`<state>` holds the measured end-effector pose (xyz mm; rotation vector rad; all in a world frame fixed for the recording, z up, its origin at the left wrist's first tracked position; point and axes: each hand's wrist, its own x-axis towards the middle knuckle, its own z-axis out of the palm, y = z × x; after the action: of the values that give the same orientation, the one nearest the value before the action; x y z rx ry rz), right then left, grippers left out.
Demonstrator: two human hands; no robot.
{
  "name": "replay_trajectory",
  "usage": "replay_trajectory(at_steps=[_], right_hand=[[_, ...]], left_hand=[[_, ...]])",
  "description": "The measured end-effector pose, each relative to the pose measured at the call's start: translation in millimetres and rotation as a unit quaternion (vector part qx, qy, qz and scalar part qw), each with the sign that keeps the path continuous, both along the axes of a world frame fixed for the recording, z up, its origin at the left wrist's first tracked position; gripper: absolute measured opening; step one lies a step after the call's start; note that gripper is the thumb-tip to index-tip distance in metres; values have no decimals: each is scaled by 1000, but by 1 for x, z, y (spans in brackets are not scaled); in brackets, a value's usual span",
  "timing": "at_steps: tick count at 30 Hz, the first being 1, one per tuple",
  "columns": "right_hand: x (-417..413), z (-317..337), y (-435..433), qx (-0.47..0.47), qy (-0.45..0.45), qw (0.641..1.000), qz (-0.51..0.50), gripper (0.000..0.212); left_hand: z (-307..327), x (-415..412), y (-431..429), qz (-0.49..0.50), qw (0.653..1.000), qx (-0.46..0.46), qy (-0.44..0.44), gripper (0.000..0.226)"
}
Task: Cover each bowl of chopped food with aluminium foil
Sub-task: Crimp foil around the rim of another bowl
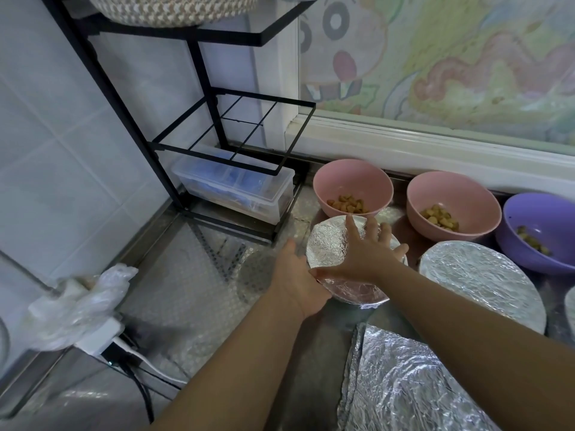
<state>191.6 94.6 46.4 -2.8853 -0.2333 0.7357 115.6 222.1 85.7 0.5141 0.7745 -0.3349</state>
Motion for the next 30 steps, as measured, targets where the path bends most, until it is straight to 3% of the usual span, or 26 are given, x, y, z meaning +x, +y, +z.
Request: replay_trajectory(at_steps=[7,11,13,16,19,25,30], right_hand=[[1,15,-20,27,25,999,7,154],[-6,6,-37,11,-8,996,85,158],[-10,2,-43,-5,-12,991,134,159],[-11,-1,-46,-14,-34,983,179,158],[-15,-3,-48,-29,-66,976,206,154],[-32,-18,-50,-39,-163,961,220,127],[-36,-17,-50,-37,-169,959,225,120]], left_hand=[[1,-1,3,-38,990,130,-30,43],[-13,4,3,-69,966,239,-66,31],[-18,9,0,-104,932,333,-101,36],[-17,23,-2,-145,850,486,-144,47],[-21,36,-1,-182,803,547,-153,46],[-53,48,0,-173,816,537,-123,43],[-39,45,-5,-160,823,531,-125,39]])
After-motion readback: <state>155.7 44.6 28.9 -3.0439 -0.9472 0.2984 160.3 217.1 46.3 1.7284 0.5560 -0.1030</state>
